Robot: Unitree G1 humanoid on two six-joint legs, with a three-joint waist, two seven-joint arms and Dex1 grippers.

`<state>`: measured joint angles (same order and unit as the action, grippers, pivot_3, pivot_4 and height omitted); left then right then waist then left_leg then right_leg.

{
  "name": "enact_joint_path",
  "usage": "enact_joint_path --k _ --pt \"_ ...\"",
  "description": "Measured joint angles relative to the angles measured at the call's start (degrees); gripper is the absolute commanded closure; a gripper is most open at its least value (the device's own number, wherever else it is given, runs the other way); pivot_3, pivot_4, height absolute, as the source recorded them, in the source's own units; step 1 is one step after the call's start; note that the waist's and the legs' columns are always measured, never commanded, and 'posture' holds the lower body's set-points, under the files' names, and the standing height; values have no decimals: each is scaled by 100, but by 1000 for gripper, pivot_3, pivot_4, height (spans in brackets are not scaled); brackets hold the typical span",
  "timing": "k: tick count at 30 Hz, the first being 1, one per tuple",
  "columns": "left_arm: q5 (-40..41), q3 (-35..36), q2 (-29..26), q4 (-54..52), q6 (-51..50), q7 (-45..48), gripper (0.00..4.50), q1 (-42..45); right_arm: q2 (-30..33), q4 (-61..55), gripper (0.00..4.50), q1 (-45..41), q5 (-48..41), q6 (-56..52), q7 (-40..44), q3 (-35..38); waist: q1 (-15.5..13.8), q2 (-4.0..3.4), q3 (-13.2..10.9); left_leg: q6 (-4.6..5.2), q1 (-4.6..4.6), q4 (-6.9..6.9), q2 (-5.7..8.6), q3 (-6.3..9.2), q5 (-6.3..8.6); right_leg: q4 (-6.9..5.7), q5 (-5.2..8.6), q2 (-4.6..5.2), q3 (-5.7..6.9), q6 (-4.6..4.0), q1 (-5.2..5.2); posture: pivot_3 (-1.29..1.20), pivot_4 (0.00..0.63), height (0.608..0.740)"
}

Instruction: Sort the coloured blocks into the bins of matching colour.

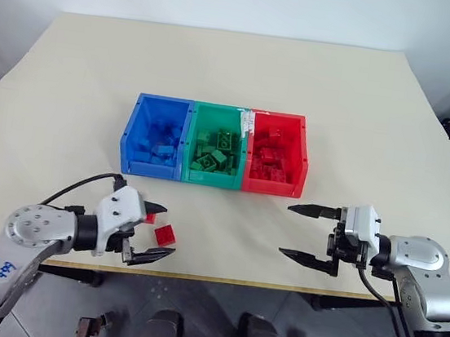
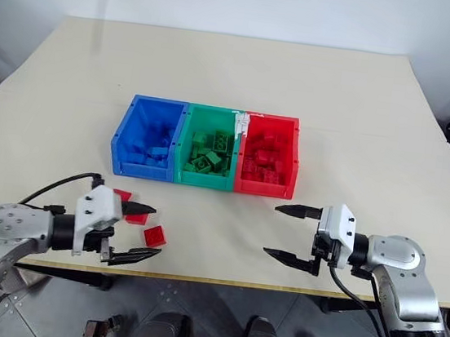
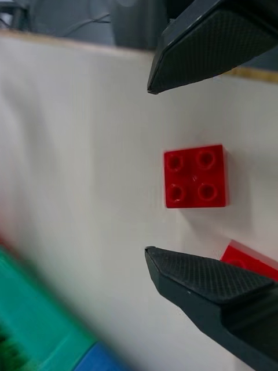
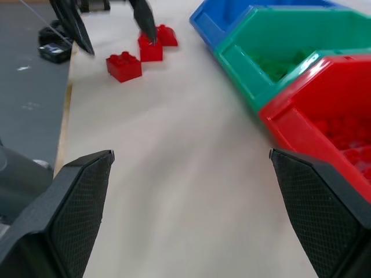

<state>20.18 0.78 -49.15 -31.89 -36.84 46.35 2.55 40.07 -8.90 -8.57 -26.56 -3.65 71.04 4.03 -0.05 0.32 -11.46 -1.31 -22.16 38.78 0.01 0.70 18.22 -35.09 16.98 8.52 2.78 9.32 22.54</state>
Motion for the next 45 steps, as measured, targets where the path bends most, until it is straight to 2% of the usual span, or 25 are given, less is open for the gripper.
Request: enact_joint_path --k 5,6,8,16,20,23,26,33,37,38,41,45 --pt "-350 -552 -16 103 -374 -214 11 416 36 -460 0 404 -49 -144 -231 156 -13 0 0 0 -1 3 1 0 0 2 0 1 -1 0 -2 0 150 740" --pt "-371 -655 -33 112 -430 -191 196 438 44 -515 0 472 -60 -161 -268 182 -13 0 0 1 0 3 1 0 0 2 0 1 0 0 -3 0 150 740" --pt "-427 -739 -57 112 -463 -181 595 515 64 -556 0 540 -66 -192 -314 257 -15 0 0 1 1 3 1 0 0 2 0 1 -1 0 -4 0 150 740" --pt "-395 -819 -9 205 -422 33 3030 666 121 -708 0 820 -144 -196 -406 368 -18 0 0 1 0 4 2 0 1 4 0 1 -1 0 -4 0 150 740" --pt "-103 -789 548 631 -218 201 3017 1327 110 -790 0 1061 -174 -189 -654 607 -134 2 0 1 -3 23 3 4 0 1 -1 1 0 1 -6 0 150 740" --pt "7 -768 1388 1425 52 173 3017 2697 -213 -976 0 1364 -317 -249 -1247 1089 -286 9 2 2 -7 36 10 11 -4 -1 -5 2 3 8 -13 0 150 740" --pt "-88 -874 2000 2212 510 171 3017 3625 -463 -1151 0 1628 -381 -248 -1686 1422 -278 5 6 3 -3 34 13 2 -3 -2 -8 2 -2 12 -16 0 150 740" --pt "-675 -1123 3746 5614 2702 109 3017 5181 -924 -1507 0 2135 -55 -4 -2506 1571 -263 7 5 5 -10 29 13 -7 -3 6 -8 2 -1 14 -8 0 150 740" --pt "-904 -1073 4159 7364 3810 209 3017 5799 -1087 -1901 0 2499 125 5 -2890 1623 -242 7 5 9 -11 25 13 -10 -2 12 -9 2 -1 16 -6 0 150 740" --pt "-937 -1066 4187 7572 3974 233 2302 5829 -1112 -1943 0 2545 140 5 -2953 1627 -226 7 5 9 -11 24 13 -11 -1 12 -9 2 -1 16 -6 0 150 740" --pt "-955 -991 4234 7970 4366 481 1432 5844 -1153 -2029 0 2587 191 6 -3122 1630 -187 8 4 9 -13 24 13 -10 -1 11 -10 2 -1 17 -4 0 150 740" --pt "-928 -907 4119 7642 4705 873 198 5672 -1152 -2025 0 2583 197 78 -3111 1624 -146 7 5 9 -13 23 12 -10 -1 10 -10 2 -1 17 -5 0 150 740"
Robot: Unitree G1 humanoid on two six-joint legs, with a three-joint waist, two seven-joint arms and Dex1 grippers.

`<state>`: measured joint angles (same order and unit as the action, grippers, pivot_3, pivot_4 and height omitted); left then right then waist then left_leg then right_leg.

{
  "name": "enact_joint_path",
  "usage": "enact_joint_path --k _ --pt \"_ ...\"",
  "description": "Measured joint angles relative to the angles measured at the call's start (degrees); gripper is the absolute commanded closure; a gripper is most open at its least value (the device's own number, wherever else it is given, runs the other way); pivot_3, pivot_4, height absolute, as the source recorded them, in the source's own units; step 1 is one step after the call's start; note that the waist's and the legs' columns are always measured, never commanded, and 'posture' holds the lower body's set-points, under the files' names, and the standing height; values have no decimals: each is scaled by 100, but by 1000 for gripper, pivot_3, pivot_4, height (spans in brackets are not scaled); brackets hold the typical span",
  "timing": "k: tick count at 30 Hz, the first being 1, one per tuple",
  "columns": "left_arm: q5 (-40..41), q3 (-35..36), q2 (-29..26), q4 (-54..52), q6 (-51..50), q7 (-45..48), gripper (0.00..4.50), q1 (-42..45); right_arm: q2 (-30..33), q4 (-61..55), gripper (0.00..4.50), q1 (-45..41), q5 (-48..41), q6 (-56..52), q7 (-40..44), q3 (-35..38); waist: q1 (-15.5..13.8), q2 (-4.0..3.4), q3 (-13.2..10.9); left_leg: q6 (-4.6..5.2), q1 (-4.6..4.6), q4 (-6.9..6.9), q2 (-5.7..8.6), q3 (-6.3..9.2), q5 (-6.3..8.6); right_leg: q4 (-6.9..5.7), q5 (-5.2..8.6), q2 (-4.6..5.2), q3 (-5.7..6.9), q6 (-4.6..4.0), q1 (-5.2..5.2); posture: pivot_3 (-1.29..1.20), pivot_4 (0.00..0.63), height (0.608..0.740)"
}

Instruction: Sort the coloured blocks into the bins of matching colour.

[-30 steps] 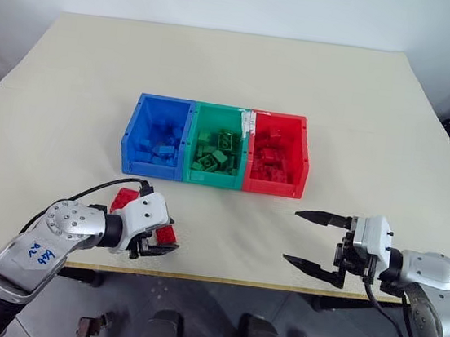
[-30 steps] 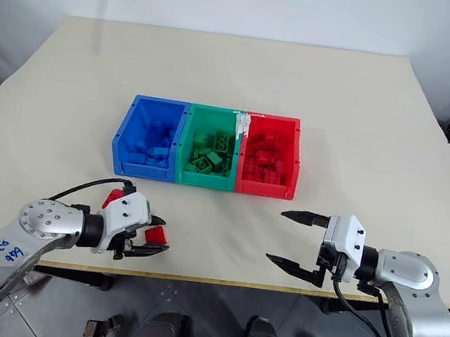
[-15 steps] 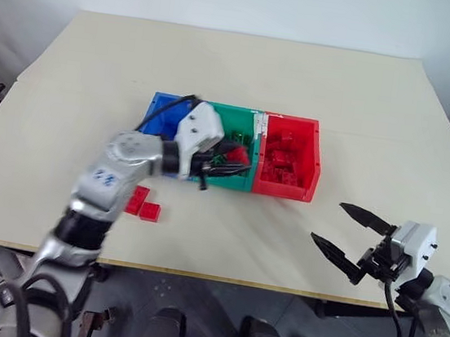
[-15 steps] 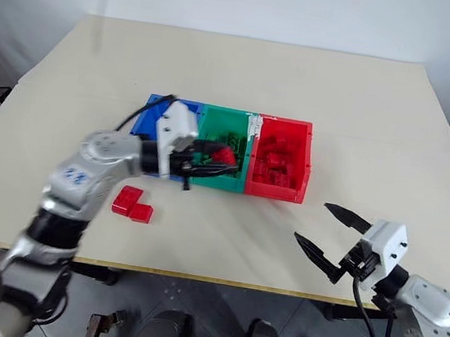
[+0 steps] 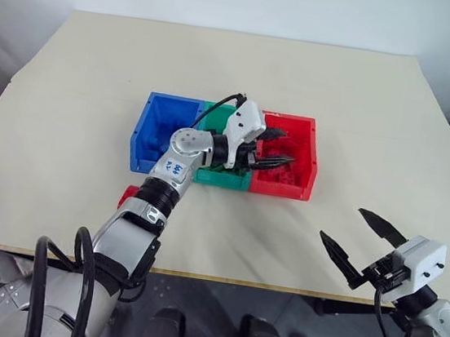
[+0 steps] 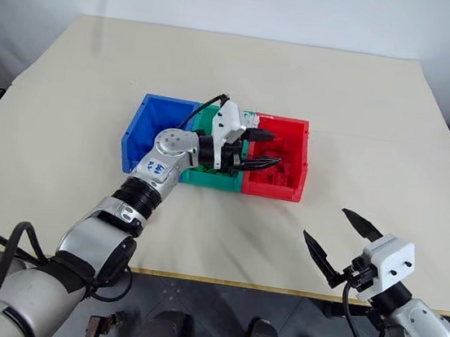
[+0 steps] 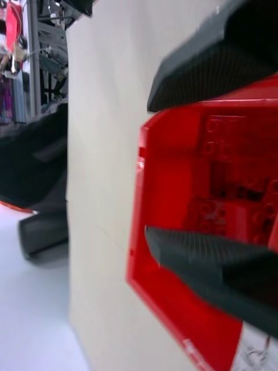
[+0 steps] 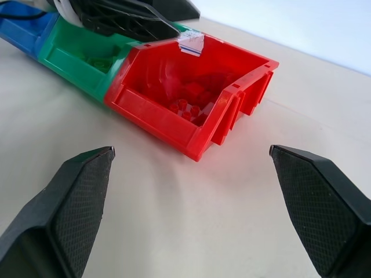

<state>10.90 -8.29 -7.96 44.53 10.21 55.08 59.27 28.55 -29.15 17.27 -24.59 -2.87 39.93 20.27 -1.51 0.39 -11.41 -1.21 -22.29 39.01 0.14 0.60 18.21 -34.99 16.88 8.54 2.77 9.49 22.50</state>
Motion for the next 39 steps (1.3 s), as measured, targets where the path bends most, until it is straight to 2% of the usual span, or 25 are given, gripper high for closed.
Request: enact_joint_path --k 6,9,12,18,21,24,28,31,35,39 --pt "122 175 -809 -1555 -154 369 198 -1146 299 308 0 -514 -20 58 504 -257 93 -3 0 0 8 0 -4 1 0 -8 0 0 -3 0 -1 0 150 740" --pt "517 608 -1534 -2771 -527 508 93 -2158 591 632 0 -978 -71 41 1026 -643 154 -4 0 0 8 -2 -7 5 0 -7 1 0 -5 -1 -1 0 150 740" --pt "957 1517 -2468 -4067 -857 516 93 -3780 928 1173 0 -1606 -74 43 1797 -1152 291 -5 0 -1 16 -14 -13 11 0 -4 4 -1 -6 -8 -1 0 150 740" --pt "1467 2925 -2912 -5448 -1286 44 93 -5562 1001 1953 0 -2478 -60 251 2750 -1746 66 -5 -2 4 12 5 -5 27 4 3 1 5 3 -3 -17 0 150 740" --pt "1590 3860 -2982 -5594 -1342 -119 93 -6571 986 2384 0 -2949 -54 348 3187 -2021 105 -5 -2 2 13 -2 -8 20 6 0 3 3 2 -7 -9 0 150 740" --pt "1702 4353 -3027 -5578 -1387 -101 93 -7128 983 2696 0 -3127 -37 416 3439 -2133 61 -5 -2 0 12 -4 -9 22 7 1 5 1 7 -11 -8 0 150 740" --pt "1710 4277 -3132 -5707 -1450 86 93 -7371 978 2731 0 -3187 -17 419 3555 -2219 13 -3 -2 1 12 1 -7 21 7 2 5 2 5 -11 -11 0 150 740" --pt "1634 3767 -3463 -5794 -1523 312 93 -7201 1029 2715 0 -3201 -25 377 3588 -2207 11 -5 -2 0 13 0 -7 21 7 2 5 2 5 -12 -8 0 150 740" --pt "1142 2616 -3917 -5687 -1550 607 93 -6381 1266 2574 0 -3067 -83 207 3603 -2087 25 -5 -2 0 12 -4 -6 17 7 -6 5 0 4 -12 -5 0 150 740" --pt "645 1821 -4109 -5166 -1541 759 93 -5621 1390 2239 0 -2802 -142 28 3507 -1919 76 -6 -2 -1 12 -13 -9 8 7 -5 6 -1 4 -12 2 0 150 740"
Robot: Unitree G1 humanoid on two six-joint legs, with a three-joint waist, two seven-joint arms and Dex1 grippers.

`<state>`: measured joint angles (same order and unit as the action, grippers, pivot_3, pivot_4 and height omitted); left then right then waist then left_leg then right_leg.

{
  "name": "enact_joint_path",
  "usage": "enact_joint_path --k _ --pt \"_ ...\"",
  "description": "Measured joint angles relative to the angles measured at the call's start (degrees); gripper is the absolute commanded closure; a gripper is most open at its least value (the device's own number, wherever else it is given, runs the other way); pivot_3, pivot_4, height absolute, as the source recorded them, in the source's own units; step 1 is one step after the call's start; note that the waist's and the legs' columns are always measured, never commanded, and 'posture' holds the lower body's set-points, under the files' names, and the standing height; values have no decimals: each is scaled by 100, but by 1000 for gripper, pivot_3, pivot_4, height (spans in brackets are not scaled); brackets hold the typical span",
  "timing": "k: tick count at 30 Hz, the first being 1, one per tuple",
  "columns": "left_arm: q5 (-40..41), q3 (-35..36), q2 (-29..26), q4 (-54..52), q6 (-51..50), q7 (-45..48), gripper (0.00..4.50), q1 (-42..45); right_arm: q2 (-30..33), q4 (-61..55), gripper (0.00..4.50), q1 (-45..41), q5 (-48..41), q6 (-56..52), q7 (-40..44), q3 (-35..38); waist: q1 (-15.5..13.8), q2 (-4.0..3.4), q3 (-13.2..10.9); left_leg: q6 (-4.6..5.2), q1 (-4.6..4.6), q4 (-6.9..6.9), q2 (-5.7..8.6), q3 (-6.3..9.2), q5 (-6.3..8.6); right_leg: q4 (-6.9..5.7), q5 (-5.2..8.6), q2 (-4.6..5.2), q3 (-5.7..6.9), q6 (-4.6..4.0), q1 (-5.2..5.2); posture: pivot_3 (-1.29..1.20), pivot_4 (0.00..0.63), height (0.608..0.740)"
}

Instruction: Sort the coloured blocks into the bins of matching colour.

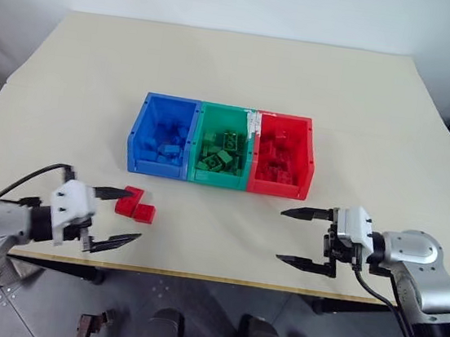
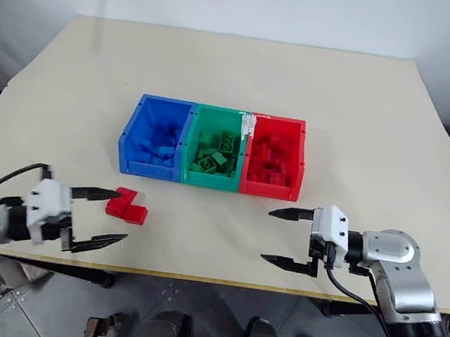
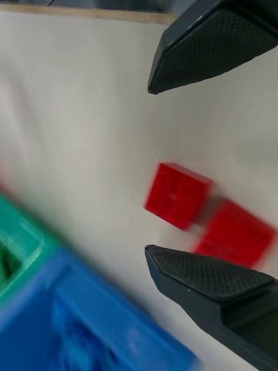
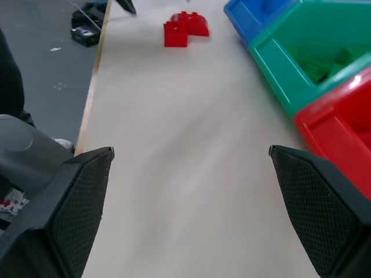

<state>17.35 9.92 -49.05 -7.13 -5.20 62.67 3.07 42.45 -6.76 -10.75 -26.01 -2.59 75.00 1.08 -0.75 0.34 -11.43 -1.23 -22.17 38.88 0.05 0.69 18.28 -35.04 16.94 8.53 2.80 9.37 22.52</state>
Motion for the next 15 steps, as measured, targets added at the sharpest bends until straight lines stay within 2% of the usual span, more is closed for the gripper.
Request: enact_joint_path --k 5,8,11,15 --pt "-116 -470 -190 424 -29 478 93 382 14 -292 0 243 -17 -162 -156 159 80 0 0 2 -1 -1 0 -5 1 1 0 1 -2 0 2 0 150 740" --pt "-450 -852 -240 900 56 587 93 965 116 -442 0 358 -47 -240 -205 240 44 0 0 0 -1 2 0 -2 0 -4 0 0 0 0 2 0 150 740" --pt "-762 -1132 -246 1324 106 566 636 1464 162 -584 0 522 -58 -268 -234 358 7 1 0 1 0 6 1 -3 0 -4 -1 1 -1 1 -1 0 150 740" --pt "-856 -1230 -245 1533 269 585 1852 1649 162 -707 0 614 -59 -294 -347 382 5 0 1 1 3 7 0 -3 0 -10 -1 0 -3 1 -1 0 150 740"
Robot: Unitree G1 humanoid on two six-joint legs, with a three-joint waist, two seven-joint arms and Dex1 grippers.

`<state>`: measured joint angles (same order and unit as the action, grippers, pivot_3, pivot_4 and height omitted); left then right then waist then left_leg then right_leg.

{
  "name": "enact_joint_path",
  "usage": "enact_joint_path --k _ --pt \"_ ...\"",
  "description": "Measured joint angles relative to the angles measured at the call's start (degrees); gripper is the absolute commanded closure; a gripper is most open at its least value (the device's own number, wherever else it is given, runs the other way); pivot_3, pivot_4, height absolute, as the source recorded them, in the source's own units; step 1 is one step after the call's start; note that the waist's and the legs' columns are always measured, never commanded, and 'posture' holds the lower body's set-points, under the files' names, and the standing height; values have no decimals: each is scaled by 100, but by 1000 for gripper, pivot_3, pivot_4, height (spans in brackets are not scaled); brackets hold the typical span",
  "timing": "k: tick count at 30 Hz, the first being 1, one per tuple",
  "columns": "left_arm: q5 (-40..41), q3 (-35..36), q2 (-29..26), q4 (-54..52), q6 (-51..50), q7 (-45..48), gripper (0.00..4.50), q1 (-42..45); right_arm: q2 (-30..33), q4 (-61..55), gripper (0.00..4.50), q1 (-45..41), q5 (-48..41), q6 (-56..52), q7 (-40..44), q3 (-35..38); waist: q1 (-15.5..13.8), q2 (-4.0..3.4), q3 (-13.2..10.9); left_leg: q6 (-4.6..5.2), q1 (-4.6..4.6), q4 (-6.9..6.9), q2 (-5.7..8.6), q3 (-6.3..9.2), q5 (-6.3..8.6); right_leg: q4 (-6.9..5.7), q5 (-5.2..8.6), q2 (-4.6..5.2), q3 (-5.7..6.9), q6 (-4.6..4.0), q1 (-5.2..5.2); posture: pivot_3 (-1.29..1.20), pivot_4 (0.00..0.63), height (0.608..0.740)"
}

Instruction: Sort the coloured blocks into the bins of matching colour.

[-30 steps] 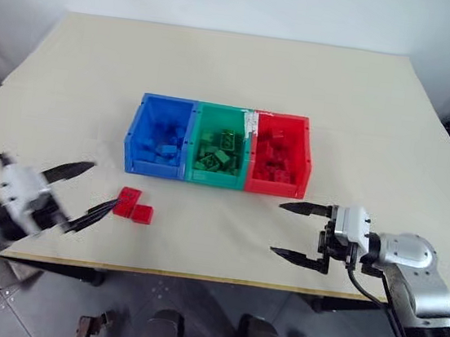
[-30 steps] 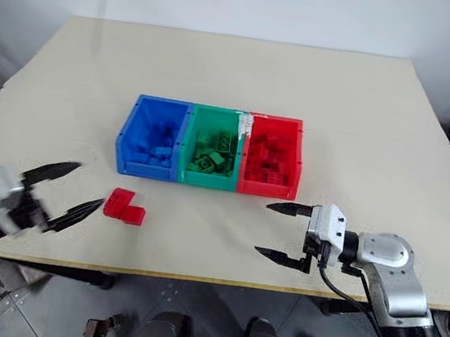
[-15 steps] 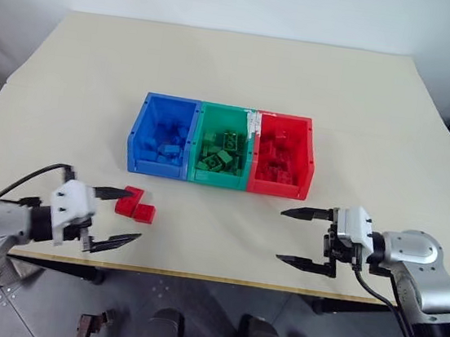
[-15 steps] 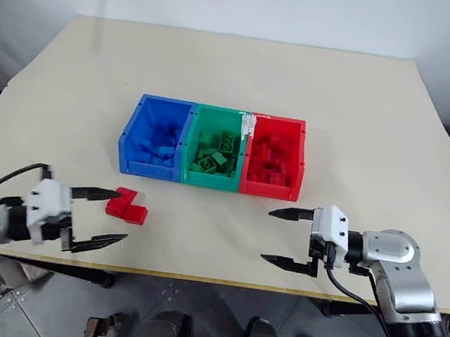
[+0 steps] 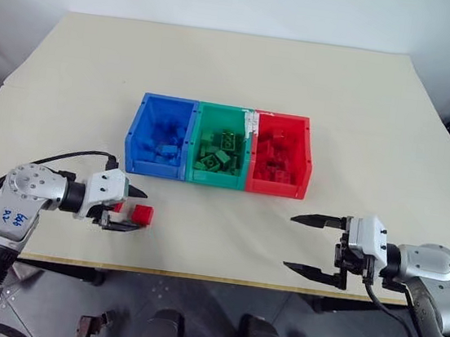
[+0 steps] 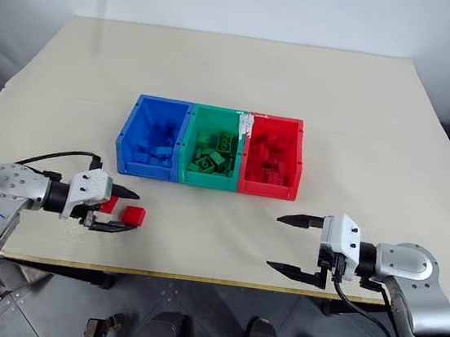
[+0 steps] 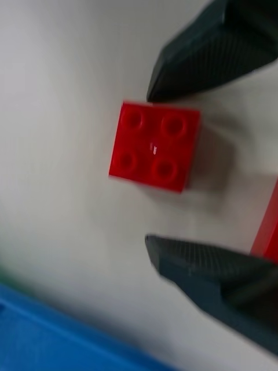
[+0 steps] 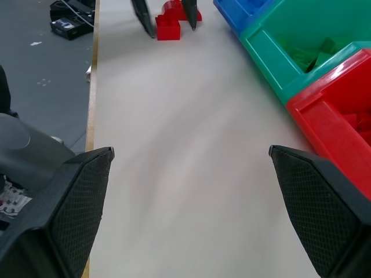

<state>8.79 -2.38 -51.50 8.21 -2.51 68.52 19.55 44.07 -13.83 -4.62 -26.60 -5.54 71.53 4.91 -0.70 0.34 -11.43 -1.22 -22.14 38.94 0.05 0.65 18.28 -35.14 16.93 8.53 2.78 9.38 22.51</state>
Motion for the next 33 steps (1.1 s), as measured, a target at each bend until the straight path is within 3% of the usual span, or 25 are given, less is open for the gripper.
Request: enact_joint_path --k 4,13,18,21,22,25,27,28,33 --pt "14 -13 4 85 82 78 2999 10 0 -39 0 76 0 -3 -66 0 1 0 0 0 0 4 0 0 0 -3 0 0 0 0 -1 0 150 740" --pt "717 1 562 -137 -163 390 3029 319 -120 -177 0 416 -108 1 -477 288 -85 3 -2 2 -12 13 1 8 0 0 -1 0 3 1 0 0 150 740" --pt "945 -71 1958 -175 -979 -429 3029 2086 -810 -647 0 1058 -329 -2 -1460 930 -252 11 2 3 -17 28 14 16 -4 1 -8 4 4 15 -10 0 150 740" --pt "903 -250 2528 61 -1081 -683 3029 2681 -986 -916 0 1294 -367 -21 -1817 1061 -217 13 5 5 -13 24 15 6 -4 5 -9 4 -5 16 -10 0 150 740" --pt "875 -464 2699 201 -1117 -786 3029 2774 -1055 -997 0 1317 -368 -57 -1994 1132 -41 12 5 4 -7 8 12 -5 -4 7 -8 3 -11 15 -1 0 150 740" --pt "291 -710 3943 2410 -383 -1305 3029 3972 -1566 -1435 0 1790 -270 -15 -2730 1377 -192 18 0 2 -26 17 12 10 -13 15 -8 -2 5 16 1 0 150 740" --pt "54 -816 4296 3229 115 -1440 3029 4477 -1647 -1736 0 1946 -176 44 -2956 1381 -216 19 1 16 -25 19 20 -1 -6 32 -16 3 -6 30 -5 0 150 740" --pt "-54 -822 4394 3626 361 -1494 2469 4668 -1664 -1851 0 2032 -136 65 -3053 1418 -192 18 1 21 -21 17 20 -12 -3 37 -17 4 -13 33 -5 0 150 740" --pt "-234 -732 4577 4810 999 -1477 1110 4834 -1703 -1988 0 2314 31 72 -3334 1428 -66 18 1 23 -21 4 17 -15 -2 35 -16 3 -14 31 7 0 150 740"
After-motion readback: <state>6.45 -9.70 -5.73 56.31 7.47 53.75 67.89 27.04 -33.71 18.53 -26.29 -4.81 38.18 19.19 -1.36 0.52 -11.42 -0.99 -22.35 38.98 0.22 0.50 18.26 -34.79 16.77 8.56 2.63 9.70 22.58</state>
